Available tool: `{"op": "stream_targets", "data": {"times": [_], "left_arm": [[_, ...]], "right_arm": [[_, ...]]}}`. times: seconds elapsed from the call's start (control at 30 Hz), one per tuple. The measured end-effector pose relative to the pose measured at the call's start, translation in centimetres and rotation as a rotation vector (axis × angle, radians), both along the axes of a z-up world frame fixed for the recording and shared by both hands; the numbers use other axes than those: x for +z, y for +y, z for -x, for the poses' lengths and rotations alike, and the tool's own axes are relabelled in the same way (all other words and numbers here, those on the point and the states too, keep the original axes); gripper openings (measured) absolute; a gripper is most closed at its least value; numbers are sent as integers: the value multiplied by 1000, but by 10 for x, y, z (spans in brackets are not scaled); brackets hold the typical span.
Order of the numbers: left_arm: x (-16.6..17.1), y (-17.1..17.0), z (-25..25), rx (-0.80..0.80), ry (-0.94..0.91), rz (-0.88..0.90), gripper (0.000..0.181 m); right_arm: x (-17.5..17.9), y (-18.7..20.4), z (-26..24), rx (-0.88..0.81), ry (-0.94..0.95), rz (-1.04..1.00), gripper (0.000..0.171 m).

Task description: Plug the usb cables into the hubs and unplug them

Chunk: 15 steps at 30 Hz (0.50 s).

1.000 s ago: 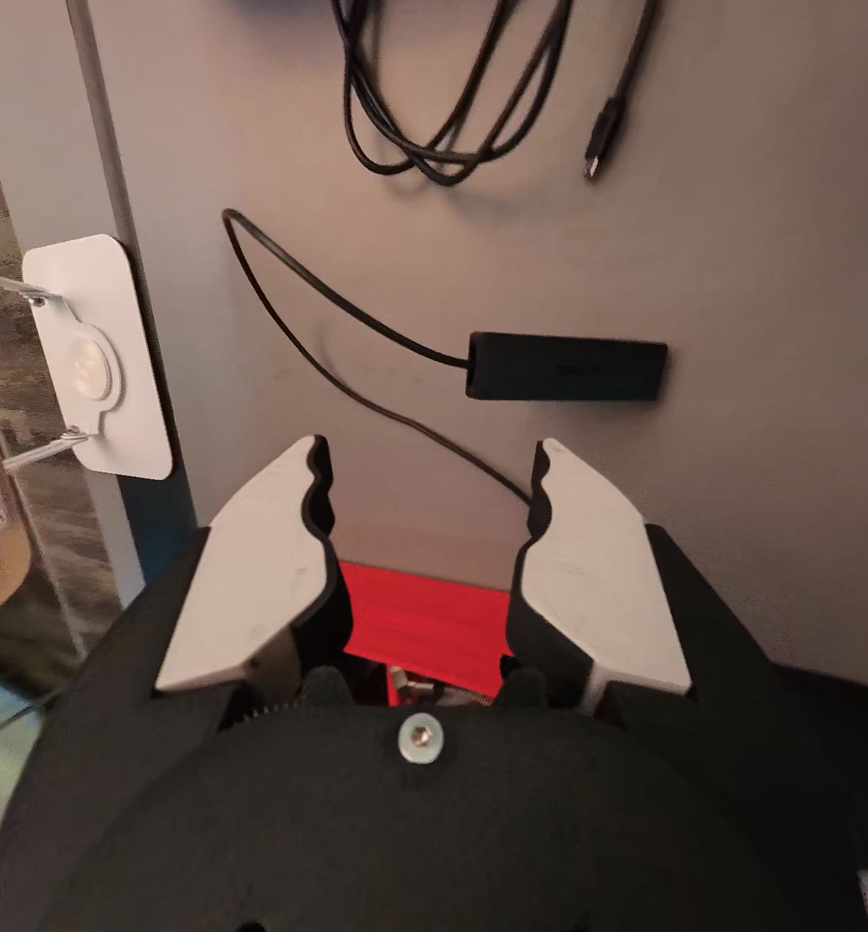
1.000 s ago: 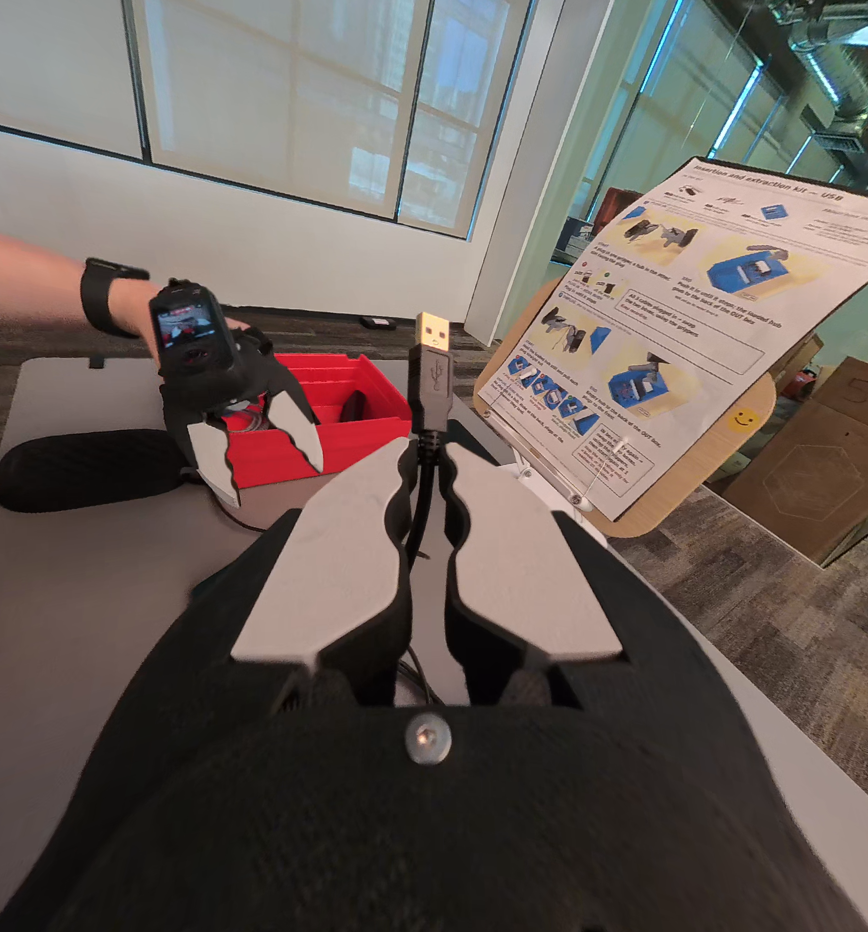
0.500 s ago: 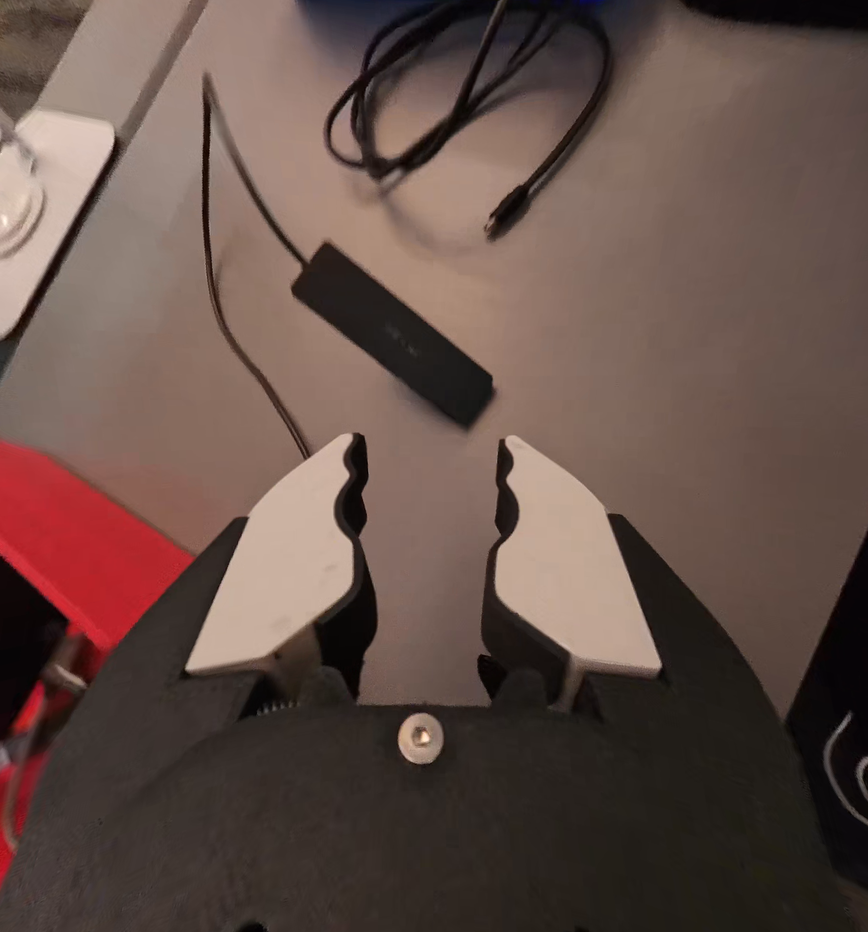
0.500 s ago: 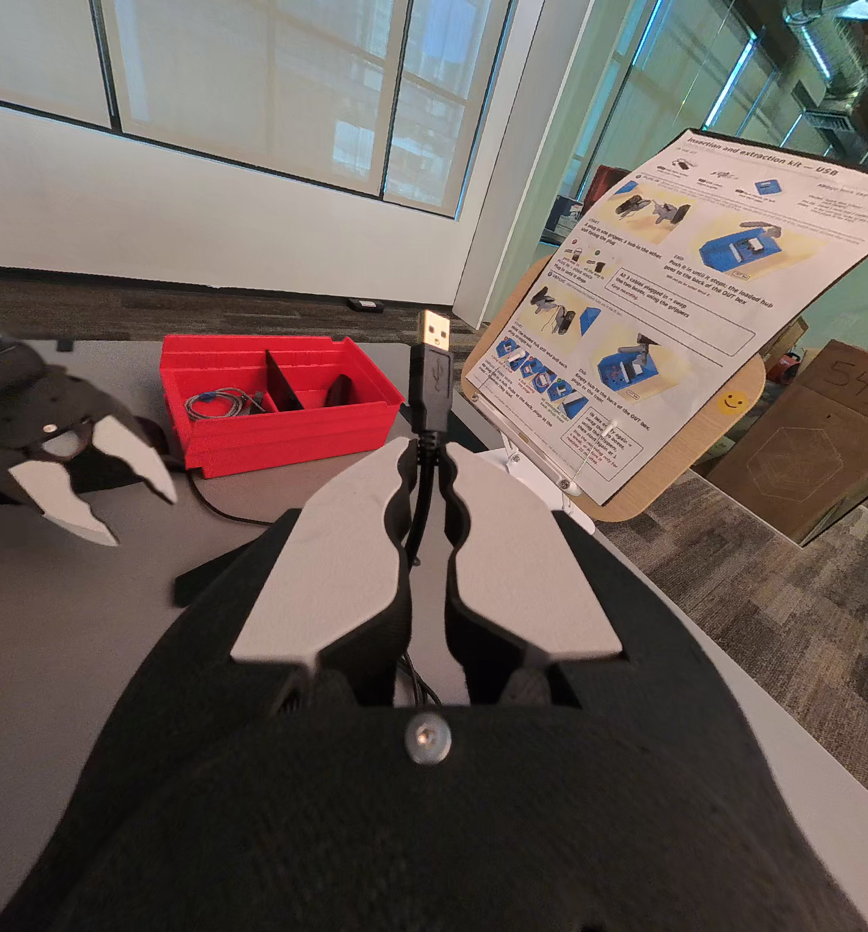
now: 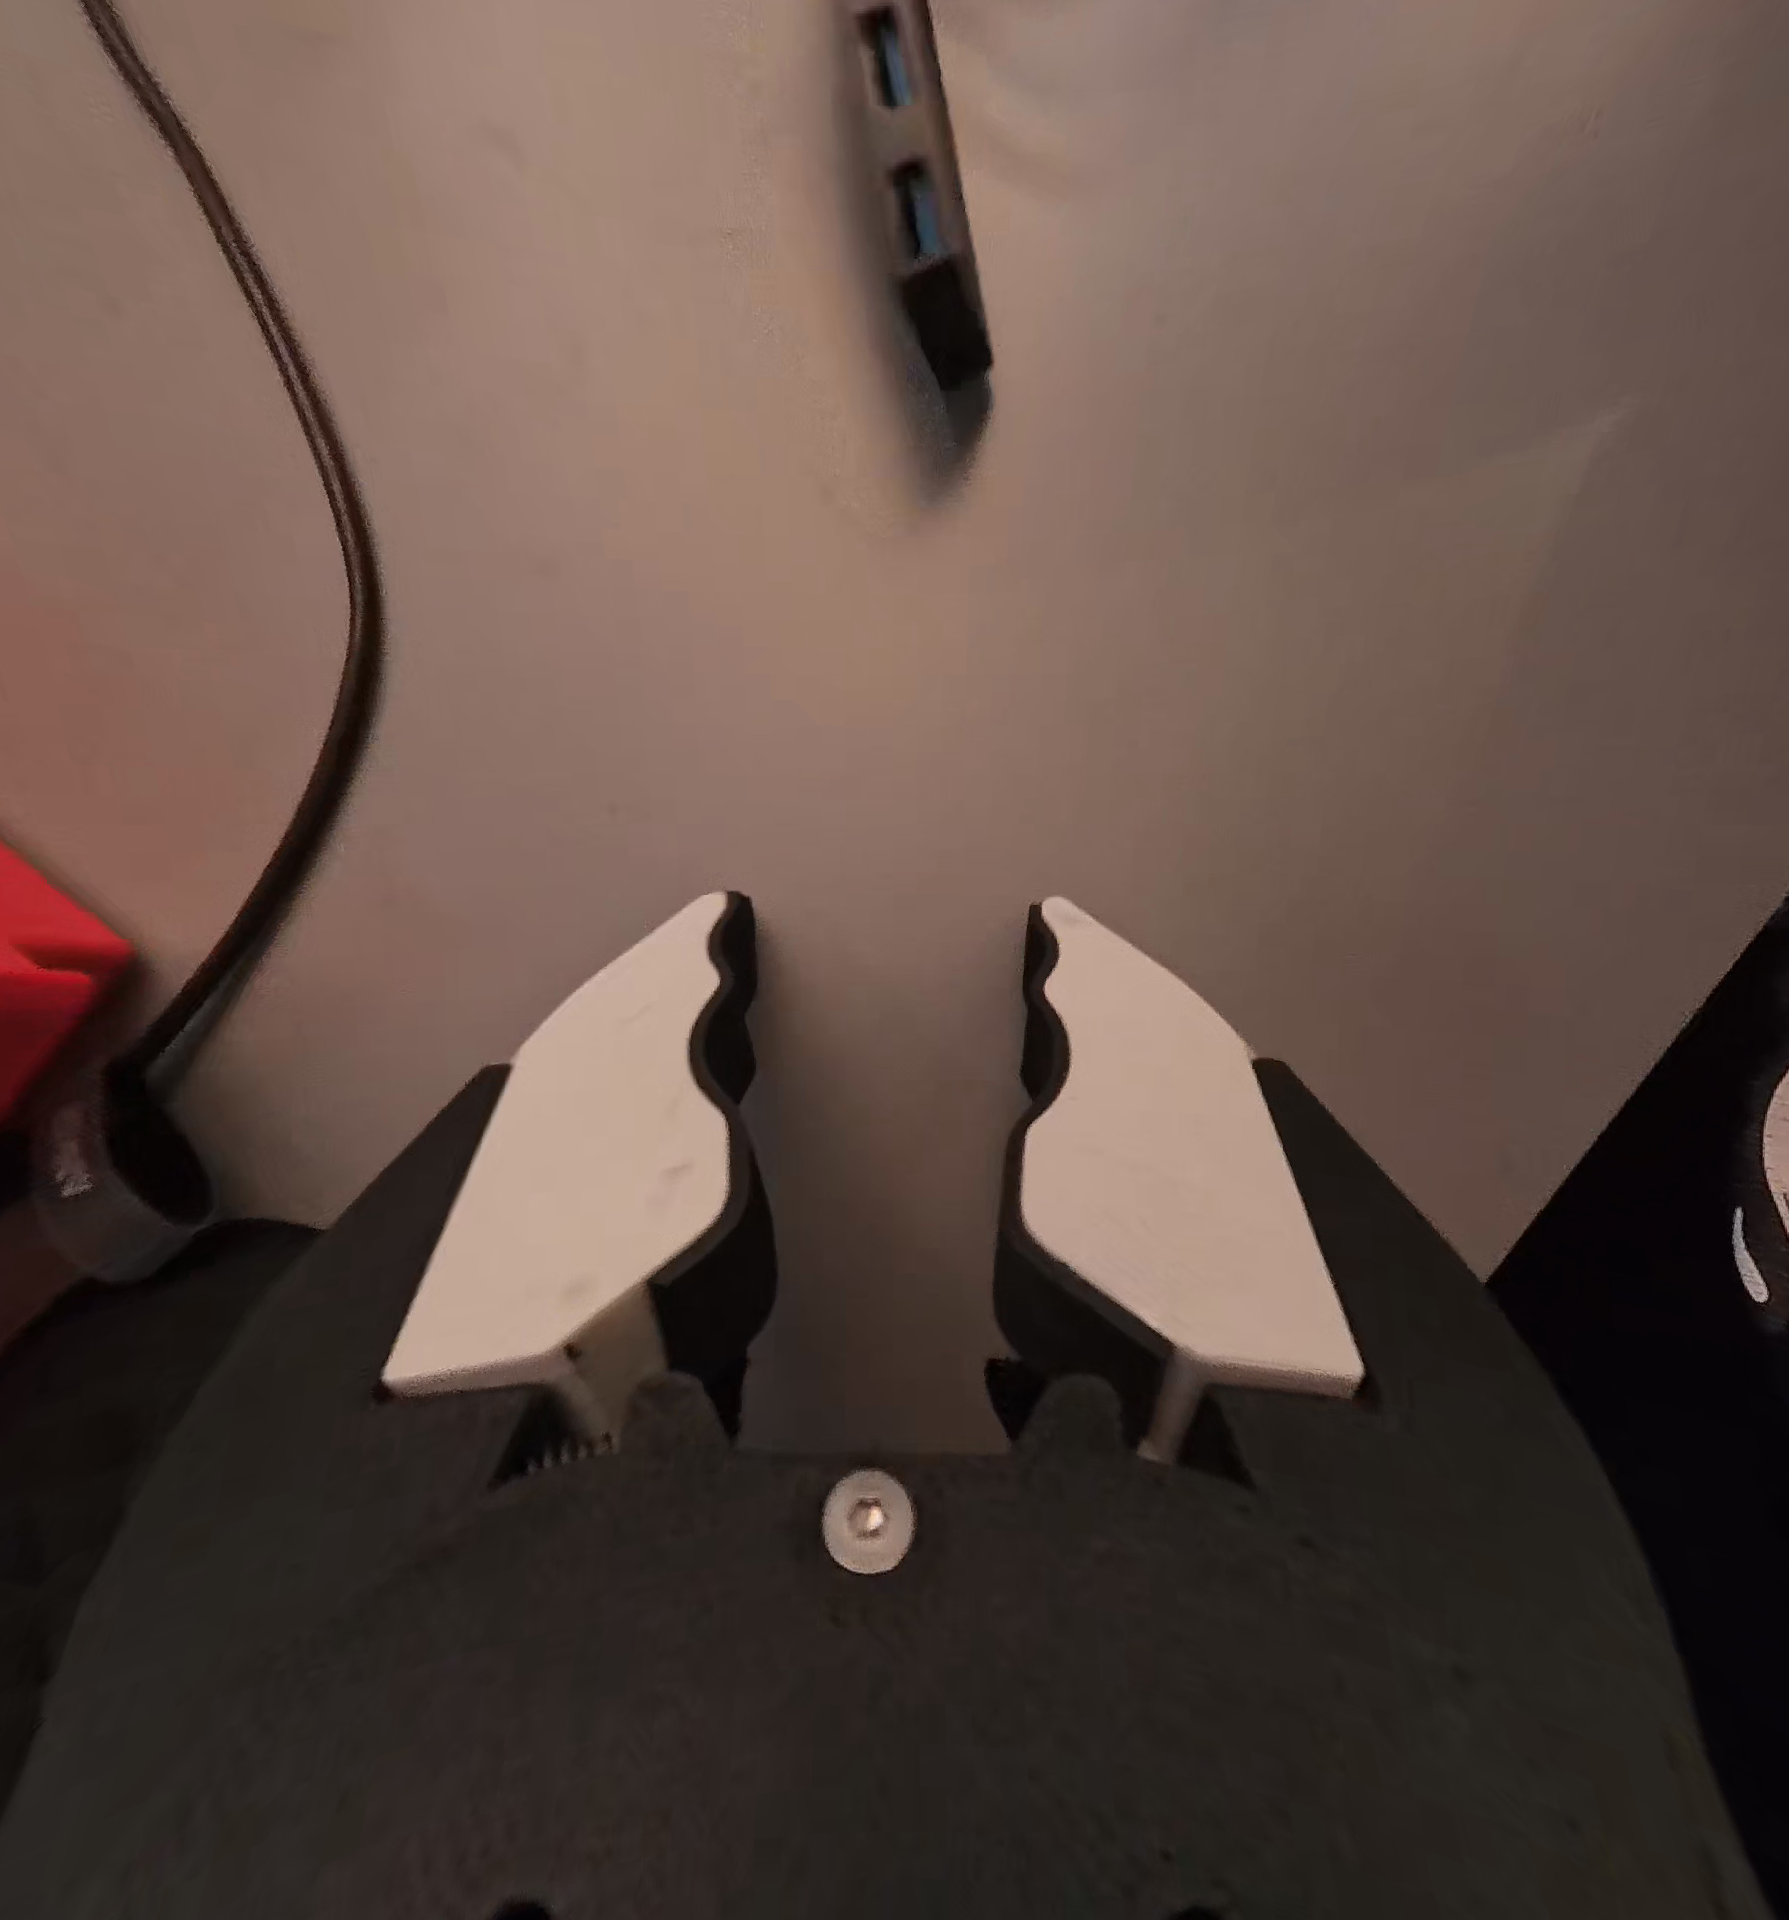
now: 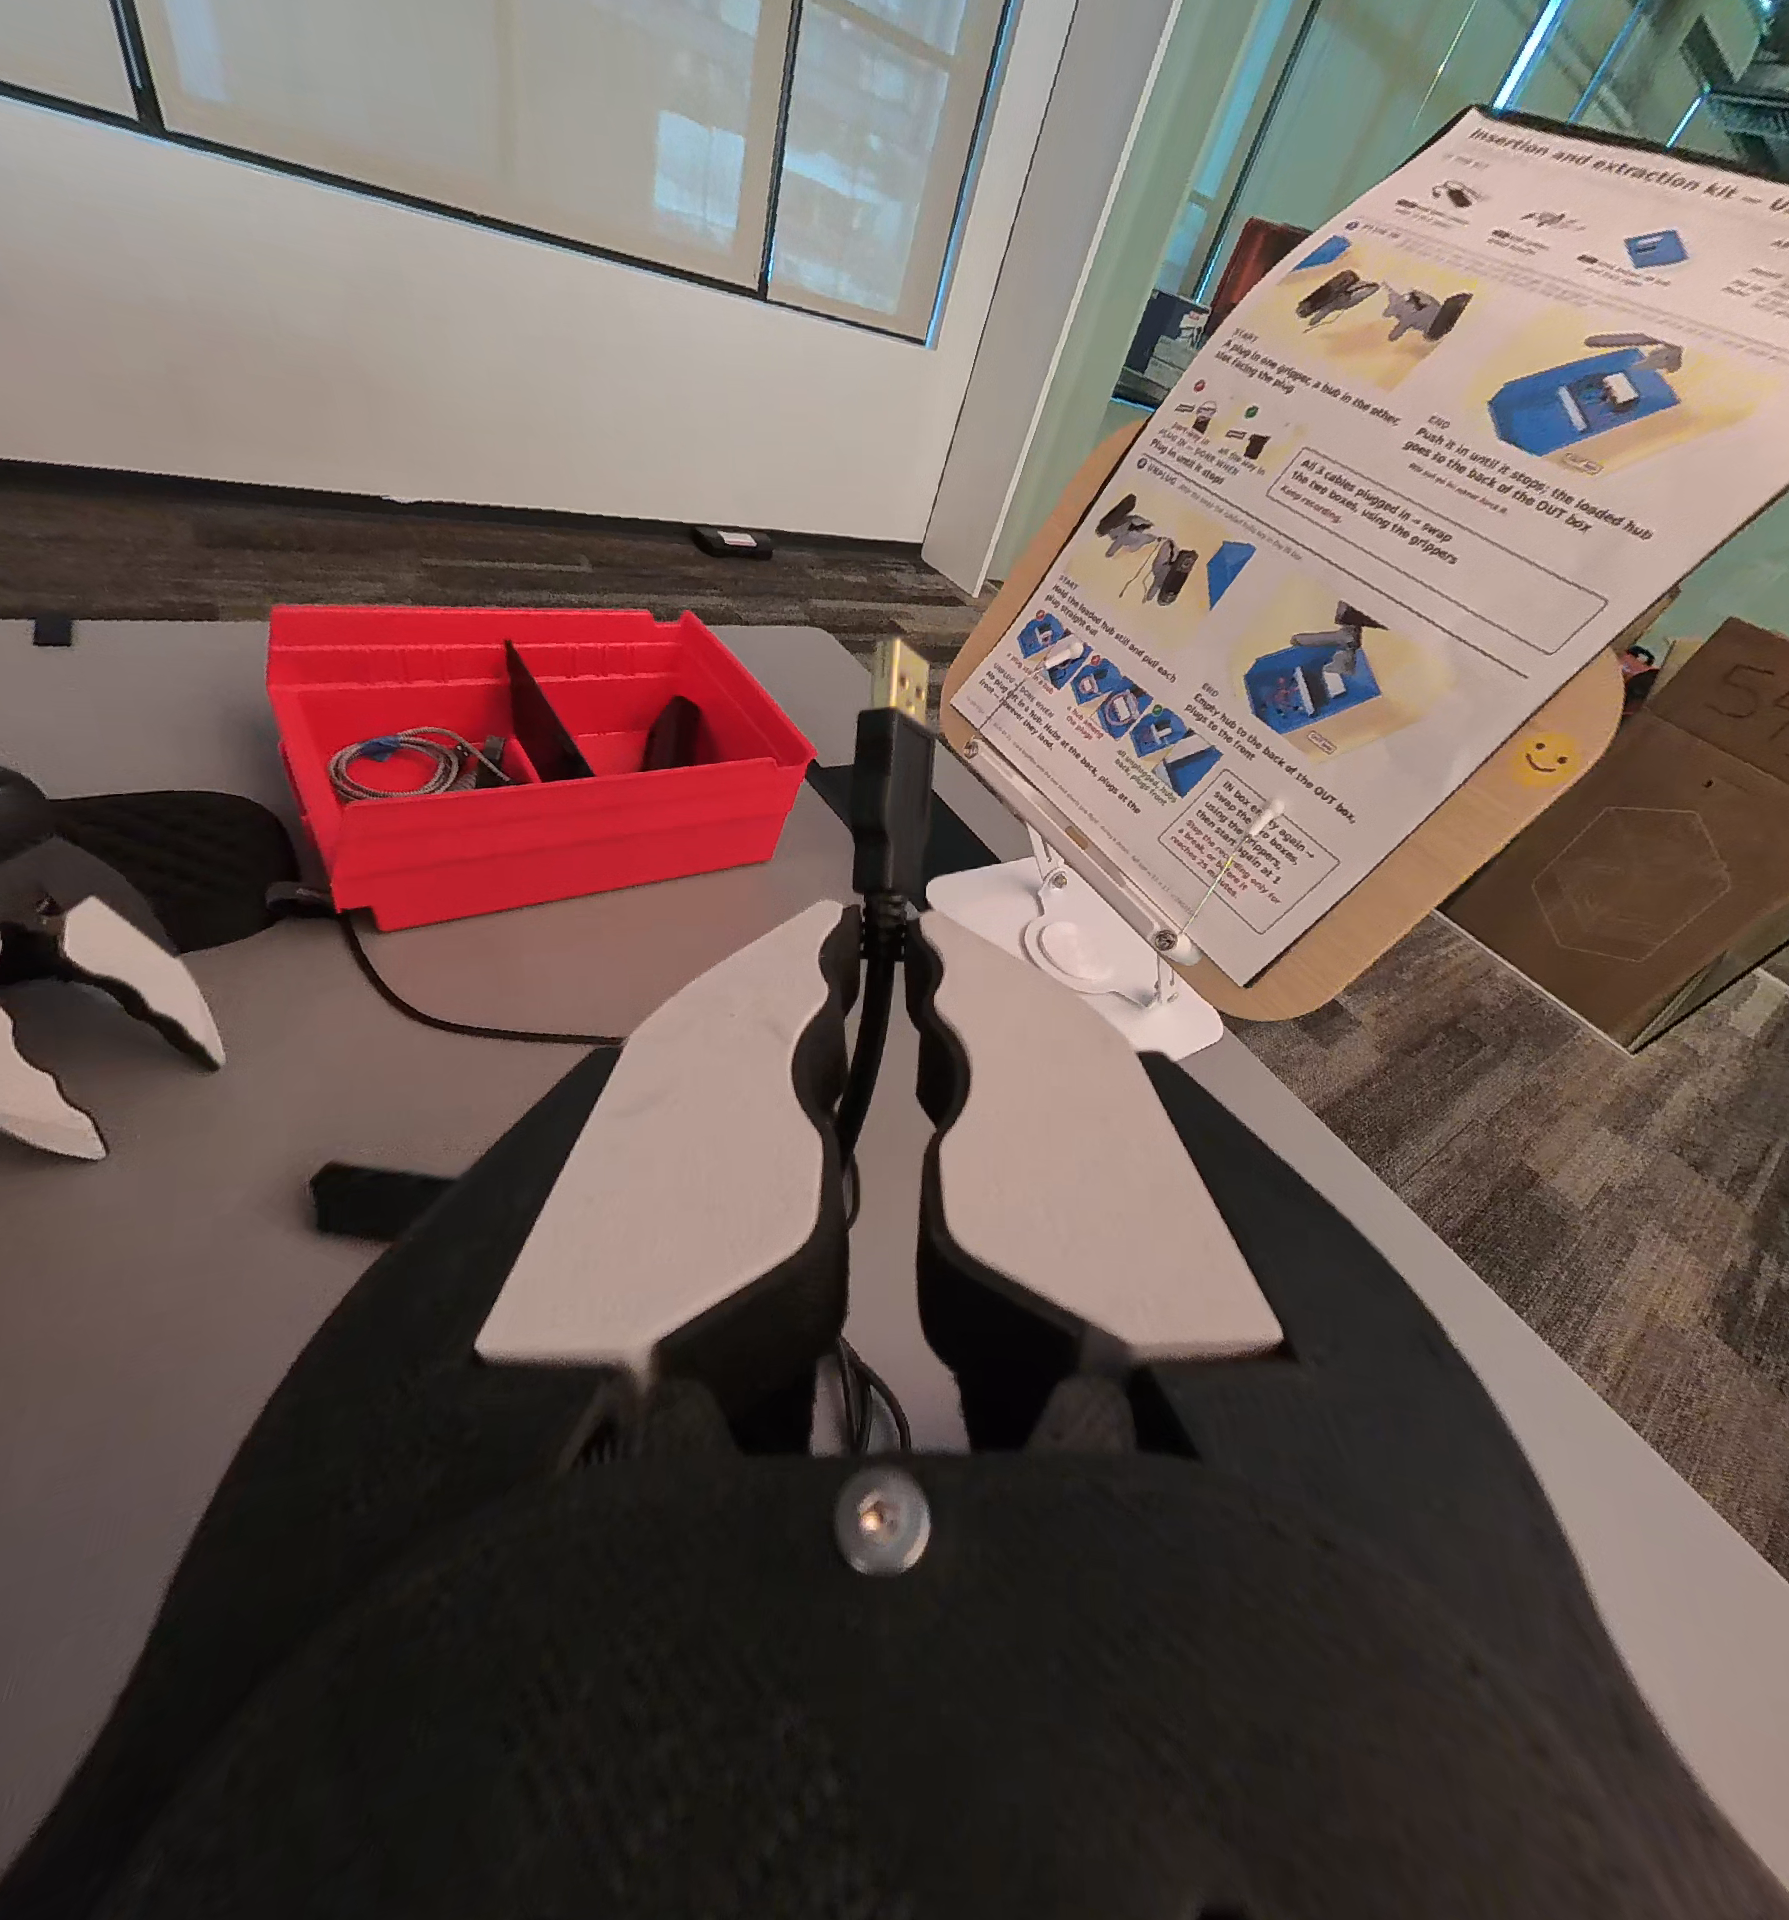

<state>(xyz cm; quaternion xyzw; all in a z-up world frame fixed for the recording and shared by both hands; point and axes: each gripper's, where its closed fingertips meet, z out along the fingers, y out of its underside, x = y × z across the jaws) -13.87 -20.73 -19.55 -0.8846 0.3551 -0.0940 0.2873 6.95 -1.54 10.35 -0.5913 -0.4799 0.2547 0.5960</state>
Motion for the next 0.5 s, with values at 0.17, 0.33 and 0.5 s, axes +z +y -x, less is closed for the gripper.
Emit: {"op": "stream_targets", "data": {"times": [0.17, 0.33, 0.5], "left_arm": [[-2, 4, 3, -21, -9, 37, 55], [-3, 5, -4, -75, -21, 22, 67], [-3, 2, -11, -209, -25, 31, 56]], "right_arm": [[-1, 1, -1, -6, -4, 3, 8], [0, 3, -5, -13, 4, 3, 8], [0, 5, -7, -20, 10, 9, 8]]}}
